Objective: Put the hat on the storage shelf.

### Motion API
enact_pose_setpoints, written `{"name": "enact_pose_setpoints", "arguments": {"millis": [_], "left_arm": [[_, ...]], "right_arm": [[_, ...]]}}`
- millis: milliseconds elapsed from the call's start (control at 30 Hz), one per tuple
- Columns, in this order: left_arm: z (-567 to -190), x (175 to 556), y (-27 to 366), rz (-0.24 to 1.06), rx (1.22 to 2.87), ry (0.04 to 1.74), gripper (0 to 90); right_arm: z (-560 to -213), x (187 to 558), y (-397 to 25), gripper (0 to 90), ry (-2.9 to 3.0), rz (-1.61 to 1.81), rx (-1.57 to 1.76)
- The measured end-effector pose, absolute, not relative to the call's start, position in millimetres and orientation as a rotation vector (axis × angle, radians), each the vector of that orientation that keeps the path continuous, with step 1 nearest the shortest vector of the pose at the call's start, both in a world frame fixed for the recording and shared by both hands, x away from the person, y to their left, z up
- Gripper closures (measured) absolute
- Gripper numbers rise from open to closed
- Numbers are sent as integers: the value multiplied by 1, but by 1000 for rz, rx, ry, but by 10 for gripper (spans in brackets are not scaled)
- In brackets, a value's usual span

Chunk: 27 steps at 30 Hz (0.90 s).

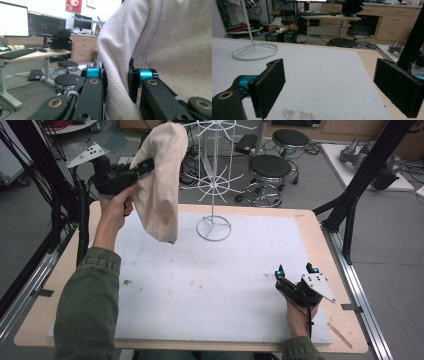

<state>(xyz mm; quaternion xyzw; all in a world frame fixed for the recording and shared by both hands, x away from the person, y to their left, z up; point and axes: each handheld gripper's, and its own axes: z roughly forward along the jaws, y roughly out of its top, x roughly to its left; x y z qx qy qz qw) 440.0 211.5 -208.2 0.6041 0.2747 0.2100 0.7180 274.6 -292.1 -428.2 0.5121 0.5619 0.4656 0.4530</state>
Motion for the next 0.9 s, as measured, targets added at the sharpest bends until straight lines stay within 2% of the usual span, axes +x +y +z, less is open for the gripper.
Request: {"name": "enact_pose_setpoints", "arguments": {"millis": [567,900], "left_arm": [[-155,474,157,525,1318,604,803],[-151,486,140,593,1309,673,803]], "right_arm": [[-428,273,-292,93,1405,1145,1252],[-428,271,-294,93,1404,1148,1250]]}}
